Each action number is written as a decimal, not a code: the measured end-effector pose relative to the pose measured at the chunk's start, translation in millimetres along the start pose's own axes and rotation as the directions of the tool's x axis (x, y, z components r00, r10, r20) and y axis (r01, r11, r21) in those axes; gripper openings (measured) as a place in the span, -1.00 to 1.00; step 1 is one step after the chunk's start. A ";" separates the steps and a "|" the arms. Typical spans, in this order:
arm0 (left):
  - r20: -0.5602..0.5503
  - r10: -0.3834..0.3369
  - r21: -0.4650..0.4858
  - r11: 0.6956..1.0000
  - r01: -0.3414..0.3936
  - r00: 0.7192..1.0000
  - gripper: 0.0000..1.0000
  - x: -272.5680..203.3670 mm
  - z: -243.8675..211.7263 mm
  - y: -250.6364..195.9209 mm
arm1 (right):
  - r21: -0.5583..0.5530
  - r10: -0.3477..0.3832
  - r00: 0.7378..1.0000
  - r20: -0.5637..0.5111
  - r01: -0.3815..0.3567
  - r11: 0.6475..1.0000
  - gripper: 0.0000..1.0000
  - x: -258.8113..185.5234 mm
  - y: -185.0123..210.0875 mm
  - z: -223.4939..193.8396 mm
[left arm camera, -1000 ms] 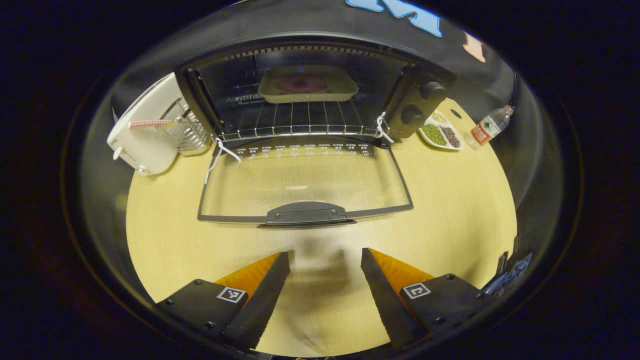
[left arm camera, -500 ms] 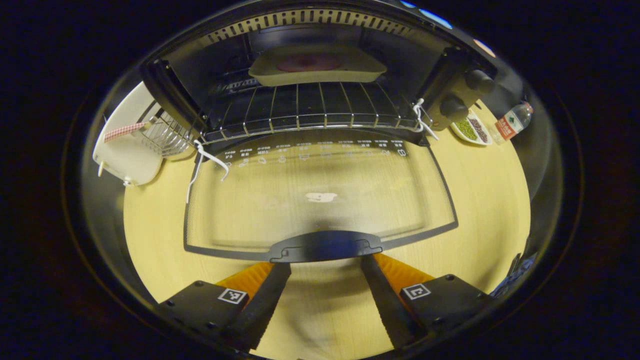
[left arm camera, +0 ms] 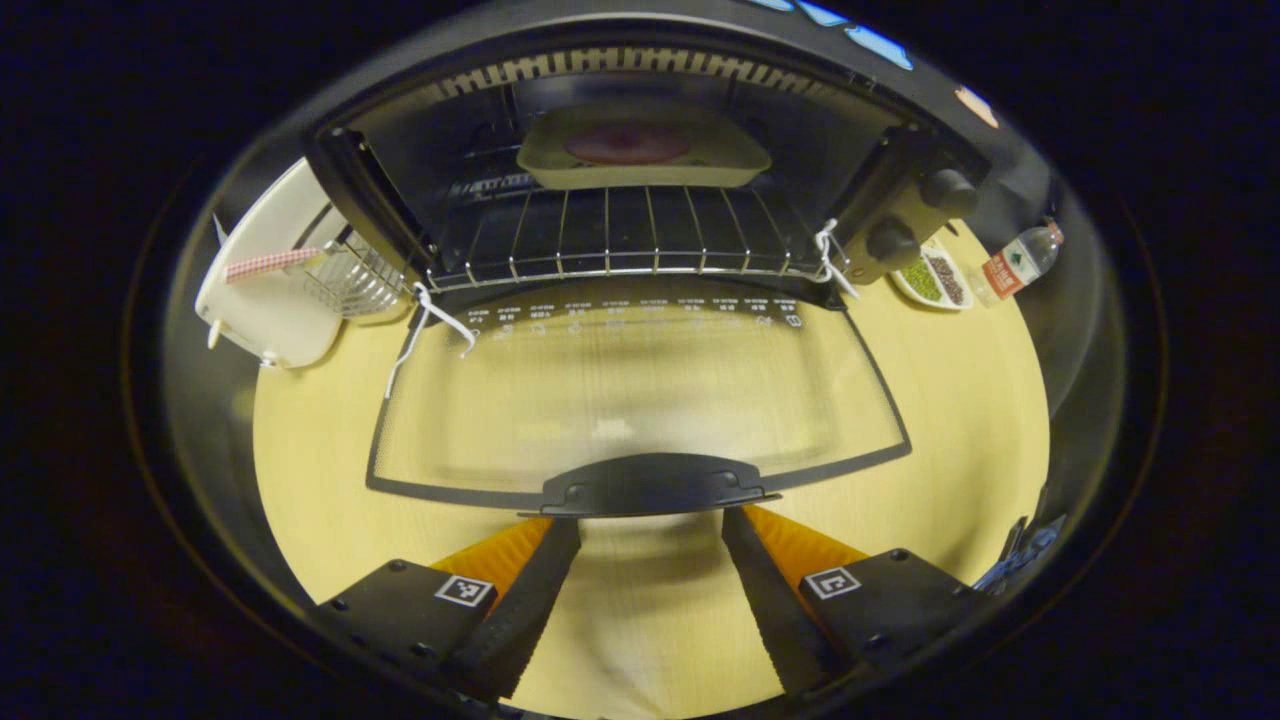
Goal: Open the electric oven with the left hand, put the food in, and close the electric oven.
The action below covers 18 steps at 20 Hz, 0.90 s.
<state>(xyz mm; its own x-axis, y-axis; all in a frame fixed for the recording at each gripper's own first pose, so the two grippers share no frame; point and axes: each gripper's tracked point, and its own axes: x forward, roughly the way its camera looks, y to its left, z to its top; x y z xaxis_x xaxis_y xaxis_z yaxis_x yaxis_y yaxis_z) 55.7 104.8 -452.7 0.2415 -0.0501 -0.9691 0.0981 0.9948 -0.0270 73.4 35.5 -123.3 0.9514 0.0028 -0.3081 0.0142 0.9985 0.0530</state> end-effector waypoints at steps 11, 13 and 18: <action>0.239 0.018 -0.019 1.000 -0.014 0.971 0.95 -50.9 39.8 -5.9 | -0.011 0.034 0.999 0.008 -0.034 0.999 0.60 -5.2 10.6 1.7; 0.318 0.030 -0.042 0.999 -0.018 0.948 0.95 -62.4 63.7 -5.5 | -0.013 0.022 1.000 0.012 -0.022 1.000 0.60 -7.3 7.5 3.4; 0.642 -0.009 -0.023 0.999 0.031 0.767 0.95 -164.8 114.5 -37.3 | -0.030 0.015 0.999 0.043 -0.014 0.999 0.60 -10.0 -8.4 19.6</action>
<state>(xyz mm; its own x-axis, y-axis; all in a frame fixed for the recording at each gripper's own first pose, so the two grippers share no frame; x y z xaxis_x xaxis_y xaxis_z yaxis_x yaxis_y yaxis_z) 122.7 65.8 -263.9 0.8039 -0.1041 -0.5855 0.0832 0.9946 -0.0627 69.9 26.0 -102.0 0.9637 0.0158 -0.2665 -0.0084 0.9996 0.0288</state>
